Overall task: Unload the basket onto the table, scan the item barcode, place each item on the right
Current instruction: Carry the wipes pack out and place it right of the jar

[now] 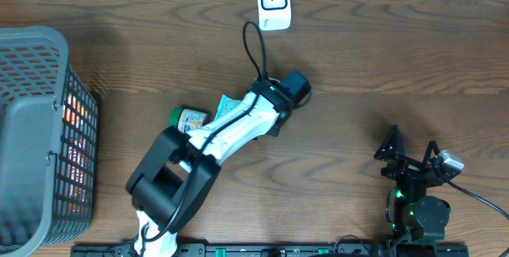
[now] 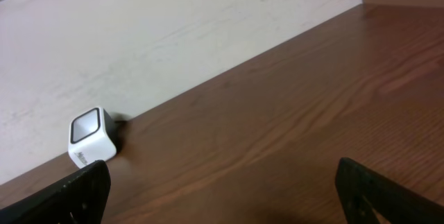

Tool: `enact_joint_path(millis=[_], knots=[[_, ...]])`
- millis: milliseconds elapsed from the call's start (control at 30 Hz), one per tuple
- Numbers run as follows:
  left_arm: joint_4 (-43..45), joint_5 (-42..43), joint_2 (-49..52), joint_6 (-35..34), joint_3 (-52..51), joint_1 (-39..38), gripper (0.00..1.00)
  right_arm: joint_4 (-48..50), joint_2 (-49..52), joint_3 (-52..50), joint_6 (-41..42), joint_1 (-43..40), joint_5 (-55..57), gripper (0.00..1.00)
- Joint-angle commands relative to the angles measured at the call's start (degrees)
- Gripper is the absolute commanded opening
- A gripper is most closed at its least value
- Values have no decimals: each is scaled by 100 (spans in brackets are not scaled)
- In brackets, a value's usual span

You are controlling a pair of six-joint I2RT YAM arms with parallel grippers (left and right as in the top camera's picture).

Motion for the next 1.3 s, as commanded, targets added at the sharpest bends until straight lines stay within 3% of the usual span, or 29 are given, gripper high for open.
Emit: enact_joint_path(millis=[0,67,100,133,300,433,567,700,833,933,1267], knots=[[-11,-269,-98,-24,63,-153,29,-20,-17,-7,39,39,33,99],[-212,-271,-313,142,225,-184,60,-20,-17,-7,39,39,33,99],[-466,-293,-525,142,422,-177,82,-20,-17,-7,39,39,33,99],[-691,-293,-763,149,629,-149,83,-20,-17,-7,39,39,33,99],[-1290,-295,-2269,962,1937,247,84,-20,-17,-7,39,39,33,99],[-1493,-474,-3346,1185,2769,1320,84,-20,-17,-7,39,39,33,99],[-1637,-282,-3991,855,2865,3617,84,-20,-17,-7,39,39,33,99],[-1792,1080,-3827,804,2688,6092,85,-20,-17,-7,39,39,33,99],[-1810,2124,-3060,682,2358,7479,84,-20,-17,-7,39,39,33,99],[-1845,2293,-2337,647,2151,7788,84,-20,-17,-7,39,39,33,99],[-1585,2074,-564,654,1757,7740,84,-20,-17,-7,39,39,33,99]])
